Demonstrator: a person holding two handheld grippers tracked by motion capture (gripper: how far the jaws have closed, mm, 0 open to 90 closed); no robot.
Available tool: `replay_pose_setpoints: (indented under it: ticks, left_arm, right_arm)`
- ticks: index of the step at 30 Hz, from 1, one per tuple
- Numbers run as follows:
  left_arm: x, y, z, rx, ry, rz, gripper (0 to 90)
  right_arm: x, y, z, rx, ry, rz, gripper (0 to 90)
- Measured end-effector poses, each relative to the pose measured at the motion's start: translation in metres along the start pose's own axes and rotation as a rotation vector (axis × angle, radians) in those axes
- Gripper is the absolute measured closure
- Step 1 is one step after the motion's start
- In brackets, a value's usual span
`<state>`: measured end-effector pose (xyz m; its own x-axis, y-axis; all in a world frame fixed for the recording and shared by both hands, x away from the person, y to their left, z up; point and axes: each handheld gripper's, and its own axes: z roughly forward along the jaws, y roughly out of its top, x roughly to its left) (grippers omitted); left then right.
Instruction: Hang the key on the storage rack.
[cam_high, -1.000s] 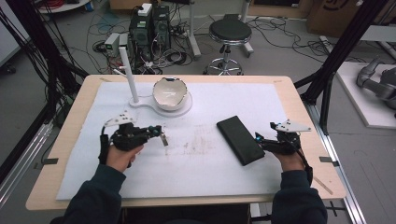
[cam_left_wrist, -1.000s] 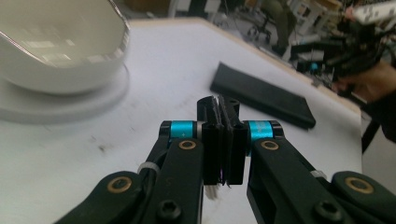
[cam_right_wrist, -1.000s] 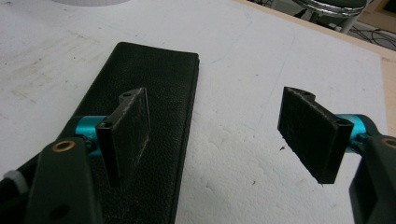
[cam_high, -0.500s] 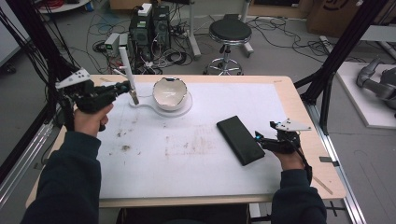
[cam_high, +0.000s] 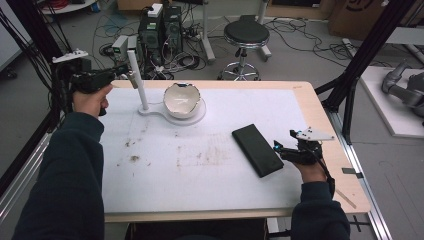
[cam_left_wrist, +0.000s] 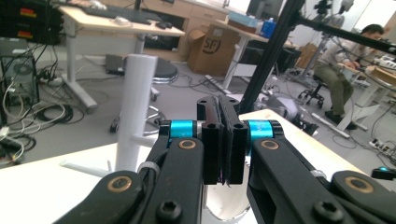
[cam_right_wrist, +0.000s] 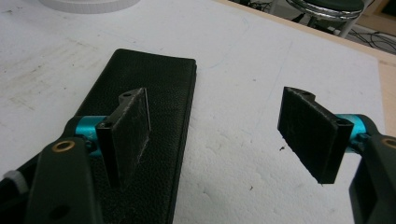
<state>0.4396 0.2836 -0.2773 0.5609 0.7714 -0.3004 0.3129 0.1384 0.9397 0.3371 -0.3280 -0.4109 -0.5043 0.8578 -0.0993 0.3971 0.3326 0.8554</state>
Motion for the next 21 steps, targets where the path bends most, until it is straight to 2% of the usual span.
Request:
replay_pose_setpoints:
  ticks: [12,21]
  left_arm:
    - [0.017,-0.005,0.007,0.013,0.037,-0.057,87.9]
    - [0.023,-0.006,0.014,0.025,0.051,-0.070,87.9]
  right_arm:
    - [0.000,-0.001,0.000,0.004,0.002,0.004,25.5]
    - [0.000,-0.002,0.001,0.009,0.004,0.005,25.5]
